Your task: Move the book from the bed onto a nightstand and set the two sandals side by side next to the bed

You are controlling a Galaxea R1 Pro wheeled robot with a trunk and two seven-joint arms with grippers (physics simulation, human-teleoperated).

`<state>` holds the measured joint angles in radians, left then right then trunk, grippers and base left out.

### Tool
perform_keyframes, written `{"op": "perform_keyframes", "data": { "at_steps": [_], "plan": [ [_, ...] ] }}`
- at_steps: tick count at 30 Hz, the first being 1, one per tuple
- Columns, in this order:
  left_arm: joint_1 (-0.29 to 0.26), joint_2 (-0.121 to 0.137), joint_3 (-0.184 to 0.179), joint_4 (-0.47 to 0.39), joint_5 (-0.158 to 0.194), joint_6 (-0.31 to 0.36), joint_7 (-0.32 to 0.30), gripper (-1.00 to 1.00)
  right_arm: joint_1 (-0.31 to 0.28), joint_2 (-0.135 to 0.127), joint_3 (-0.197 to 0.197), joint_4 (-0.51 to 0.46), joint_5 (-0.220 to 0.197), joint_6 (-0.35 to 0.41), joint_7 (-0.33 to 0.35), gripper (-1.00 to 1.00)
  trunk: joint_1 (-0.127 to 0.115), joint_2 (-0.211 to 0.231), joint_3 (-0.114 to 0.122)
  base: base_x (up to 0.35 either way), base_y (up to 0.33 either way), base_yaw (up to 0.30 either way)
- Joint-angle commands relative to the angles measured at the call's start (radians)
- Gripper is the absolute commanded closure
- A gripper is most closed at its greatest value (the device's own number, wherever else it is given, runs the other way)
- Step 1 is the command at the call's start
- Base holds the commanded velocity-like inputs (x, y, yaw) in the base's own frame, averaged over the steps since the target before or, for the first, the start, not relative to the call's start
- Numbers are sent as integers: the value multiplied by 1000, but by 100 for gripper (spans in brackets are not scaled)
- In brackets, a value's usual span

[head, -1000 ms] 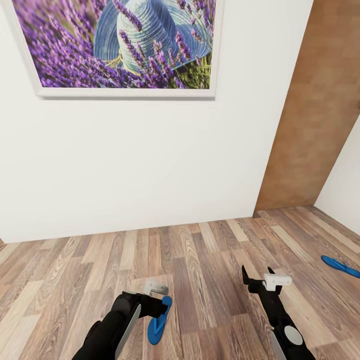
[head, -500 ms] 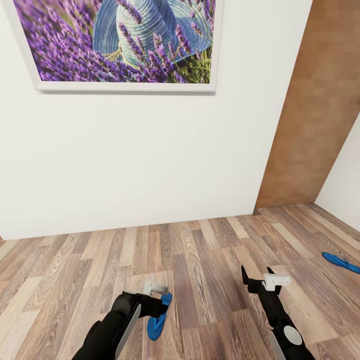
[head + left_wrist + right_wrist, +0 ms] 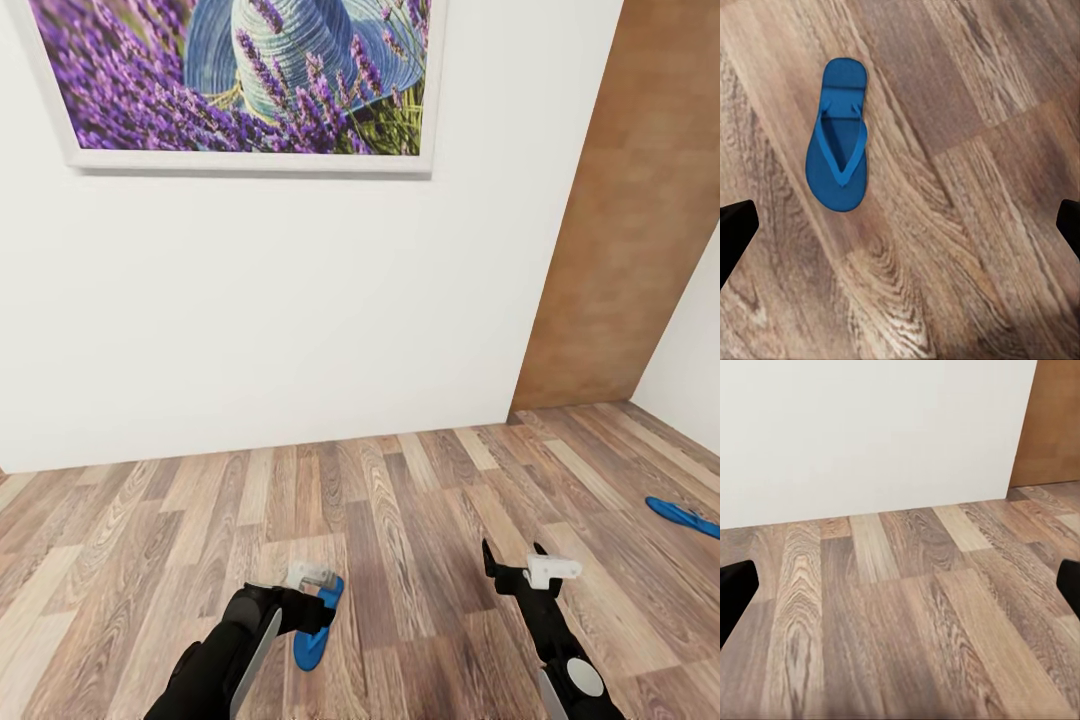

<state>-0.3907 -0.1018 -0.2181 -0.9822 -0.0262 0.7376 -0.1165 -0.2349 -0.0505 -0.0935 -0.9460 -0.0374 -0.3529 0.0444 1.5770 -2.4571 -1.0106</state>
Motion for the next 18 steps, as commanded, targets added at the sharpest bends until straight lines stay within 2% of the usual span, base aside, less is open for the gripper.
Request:
{"op": "perform_keyframes", "data": {
  "at_steps": [1,3,7,13,18],
  "plan": [
    [0,0,0,-1,-3,1,-4,-100,0,0,-1,1,-4,-3,5,-100,4,-8,-4,0,0,0],
    [0,0,0,-1,-3,-8,-3,-100,-1,0,-1,2,-4,-3,5,-100,11,-22,-10,0,0,0],
    [0,0,1,-1,-3,-11,6,-100,-1,0,-2,2,-4,-3,5,-100,11,-22,-10,0,0,0],
    [0,0,0,-1,-3,-13,105,-100,0,0,-2,3,-4,-3,5,-100,11,-22,-10,0,0,0],
    [0,-1,0,-1,-3,-14,125,-100,-1,0,-2,3,-4,-3,5,-100,11,-22,-10,0,0,0]
  ]
}}
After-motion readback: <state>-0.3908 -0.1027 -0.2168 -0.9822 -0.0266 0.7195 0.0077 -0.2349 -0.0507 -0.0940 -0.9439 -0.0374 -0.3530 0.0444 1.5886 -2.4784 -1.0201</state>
